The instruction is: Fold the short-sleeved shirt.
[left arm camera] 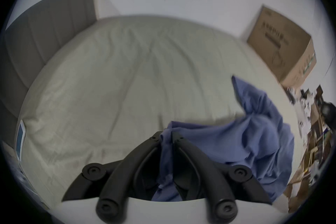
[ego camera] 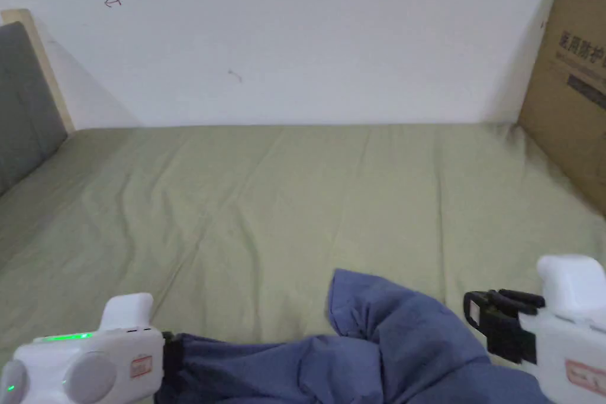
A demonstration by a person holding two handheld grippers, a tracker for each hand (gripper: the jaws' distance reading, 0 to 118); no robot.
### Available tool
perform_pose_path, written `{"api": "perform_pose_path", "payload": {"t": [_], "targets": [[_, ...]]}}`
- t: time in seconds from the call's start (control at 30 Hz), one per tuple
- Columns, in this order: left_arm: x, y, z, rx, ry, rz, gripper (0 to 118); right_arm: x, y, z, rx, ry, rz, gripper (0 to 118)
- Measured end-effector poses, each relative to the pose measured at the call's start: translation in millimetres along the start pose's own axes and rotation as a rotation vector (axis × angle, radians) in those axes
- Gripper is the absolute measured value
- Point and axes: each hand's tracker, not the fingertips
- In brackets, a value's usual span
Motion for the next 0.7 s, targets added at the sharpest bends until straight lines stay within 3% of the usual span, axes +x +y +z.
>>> {"api": "perform_pose_path", "payload": {"t": [0.07,0.1,0.13,0.17,0.2,0.23,0.27,0.4,0.53,0.63,0.67,0.7], "targets": [[-10.5,-0.8,15.6,0.031,-0.010,0.020,12,26.6,33.3,-51.6,-0.194,0.049,-0.123,7],[-11.8,-2.3,21.9,0.022,-0.007,0.021,12,36.1,45.9,-76.9,-0.286,0.035,-0.157,21],[-15.6,-4.5,27.2,0.022,-0.005,0.026,12,44.7,54.5,-100.3,-0.358,0.028,-0.166,50],[-19.5,-6.5,31.2,0.027,0.005,0.019,12,49.6,57.9,-116.9,-0.364,0.002,-0.182,50],[-23.5,-9.2,35.0,0.024,0.003,0.022,12,54.4,57.8,-136.8,-0.387,-0.033,-0.176,65],[-25.2,-11.9,37.8,0.021,0.005,0.023,12,58.1,57.5,-156.0,-0.430,-0.067,-0.173,107],[-28.0,-14.7,39.7,0.018,0.013,0.024,12,57.4,48.8,-168.5,-0.383,-0.032,-0.197,118],[-36.1,-27.4,49.7,0.025,0.058,0.018,12,65.5,33.1,-210.8,-0.395,-0.134,-0.176,115],[-49.9,-35.5,47.5,-0.004,0.050,0.062,12,71.2,25.4,-242.1,-0.558,-0.245,-0.115,112],[-55.9,-39.8,43.1,-0.023,0.039,0.080,12,72.4,19.3,-241.4,-0.519,-0.320,-0.156,90],[-56.3,-41.1,42.4,-0.032,0.033,0.079,12,71.4,21.0,-234.4,-0.494,-0.294,-0.154,80],[-55.7,-43.2,42.3,-0.039,0.028,0.075,12,70.6,23.1,-227.0,-0.466,-0.257,-0.144,60]]}}
